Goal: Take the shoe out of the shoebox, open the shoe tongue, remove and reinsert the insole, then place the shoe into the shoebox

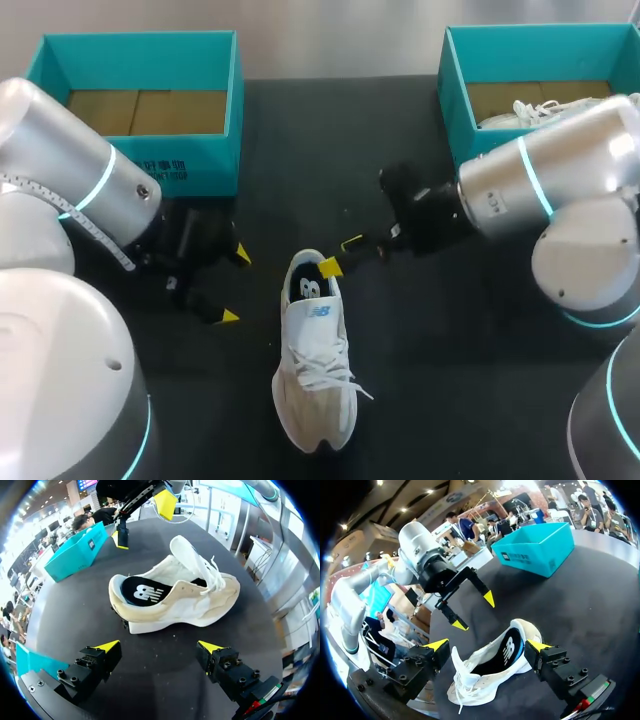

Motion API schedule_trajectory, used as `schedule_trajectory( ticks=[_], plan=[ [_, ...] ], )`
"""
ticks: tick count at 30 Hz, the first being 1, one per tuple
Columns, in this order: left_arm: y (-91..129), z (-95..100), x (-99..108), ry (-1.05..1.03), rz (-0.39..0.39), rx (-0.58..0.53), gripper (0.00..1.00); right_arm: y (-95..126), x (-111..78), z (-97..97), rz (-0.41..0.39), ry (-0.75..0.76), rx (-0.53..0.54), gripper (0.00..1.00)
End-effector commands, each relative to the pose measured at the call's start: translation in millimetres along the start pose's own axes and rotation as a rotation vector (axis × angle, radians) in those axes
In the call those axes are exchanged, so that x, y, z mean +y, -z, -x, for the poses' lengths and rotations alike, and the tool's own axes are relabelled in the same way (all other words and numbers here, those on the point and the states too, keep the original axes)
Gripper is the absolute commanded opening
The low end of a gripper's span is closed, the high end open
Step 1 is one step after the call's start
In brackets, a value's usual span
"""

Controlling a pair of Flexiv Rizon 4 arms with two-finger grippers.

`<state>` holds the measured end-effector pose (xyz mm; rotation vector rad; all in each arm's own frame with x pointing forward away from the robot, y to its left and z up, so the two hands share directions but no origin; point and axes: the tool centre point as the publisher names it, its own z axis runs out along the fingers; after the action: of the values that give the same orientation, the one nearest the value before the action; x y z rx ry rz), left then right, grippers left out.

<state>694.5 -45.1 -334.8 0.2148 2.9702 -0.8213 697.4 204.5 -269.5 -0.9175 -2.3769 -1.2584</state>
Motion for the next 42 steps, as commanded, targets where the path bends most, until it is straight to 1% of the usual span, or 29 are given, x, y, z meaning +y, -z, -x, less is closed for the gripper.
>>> schedule_trajectory(
  ticks=[1, 6, 8, 13, 15, 17, 19, 21, 23, 25, 26, 27, 28, 30, 31, 32, 33, 35, 36, 37, 38, 42],
  plan=[
    [20, -2.2, 3, -0.012, 0.016, 0.031, 1.00, 18, 11.5, 1.3, -0.132, -0.009, -0.050, 1.00],
    [34, 2.5, 12, -0.040, 0.033, 0.081, 1.00, 29, 25.9, 4.7, -0.204, -0.006, -0.095, 1.00],
    [41, 5.3, 15, -0.060, 0.049, 0.101, 1.00, 32, 31.3, 6.4, -0.241, -0.009, -0.133, 1.00],
    [61, 18.3, 24, -0.117, 0.082, 0.144, 1.00, 39, 41.6, 11.2, -0.297, -0.030, -0.190, 1.00],
    [71, 24.1, 28, -0.137, 0.076, 0.163, 1.00, 44, 45.4, 11.2, -0.324, -0.046, -0.237, 1.00],
    [81, 29.9, 32, -0.142, 0.078, 0.165, 1.00, 48, 49.3, 10.4, -0.335, -0.063, -0.250, 1.00],
    [90, 34.1, 34, -0.151, 0.075, 0.168, 1.00, 52, 53.8, 10.7, -0.363, -0.077, -0.279, 1.00],
    [99, 39.3, 38, -0.163, 0.073, 0.172, 1.00, 55, 58.2, 13.5, -0.405, -0.105, -0.316, 1.00],
    [108, 44.6, 41, -0.164, 0.069, 0.171, 1.00, 57, 60.0, 17.6, -0.474, -0.149, -0.377, 1.00],
    [116, 51.1, 47, -0.168, 0.063, 0.179, 1.00, 59, 62.1, 18.1, -0.522, -0.177, -0.431, 1.00],
    [119, 53.8, 49, -0.170, 0.061, 0.187, 1.00, 59, 62.7, 17.9, -0.539, -0.194, -0.455, 0.99],
    [122, 57.3, 52, -0.179, 0.057, 0.198, 1.00, 60, 63.5, 16.4, -0.546, -0.207, -0.470, 0.93],
    [126, 60.4, 55, -0.177, 0.060, 0.195, 1.00, 61, 64.7, 14.0, -0.546, -0.227, -0.490, 0.90],
    [132, 66.2, 58, -0.200, 0.068, 0.213, 1.00, 63, 65.7, 9.3, -0.561, -0.275, -0.542, 0.91],
    [135, 69.6, 60, -0.201, 0.073, 0.208, 1.00, 63, 66.0, 6.4, -0.560, -0.286, -0.573, 0.86],
    [139, 72.1, 62, -0.215, 0.076, 0.214, 1.00, 63, 66.7, 3.4, -0.555, -0.298, -0.600, 0.78],
    [142, 74.0, 63, -0.224, 0.078, 0.218, 1.00, 61, 67.1, -0.1, -0.548, -0.311, -0.608, 0.74],
    [149, 78.7, 67, -0.241, 0.078, 0.220, 1.00, 58, 68.3, -6.9, -0.529, -0.328, -0.642, 0.45],
    [153, 80.7, 68, -0.250, 0.080, 0.222, 1.00, 56, 68.6, -10.6, -0.522, -0.332, -0.651, 0.36],
    [157, 83.2, 70, -0.253, 0.083, 0.219, 1.00, 54, 69.1, -14.7, -0.515, -0.336, -0.671, 0.05],
    [160, 85.6, 72, -0.266, 0.084, 0.217, 1.00, 52, 69.5, -19.1, -0.504, -0.337, -0.682, 0.00],
    [177, 91.6, 78, -0.309, 0.092, 0.207, 1.00, 48, 71.4, -37.3, -0.463, -0.356, -0.748, 0.00]
  ],
)
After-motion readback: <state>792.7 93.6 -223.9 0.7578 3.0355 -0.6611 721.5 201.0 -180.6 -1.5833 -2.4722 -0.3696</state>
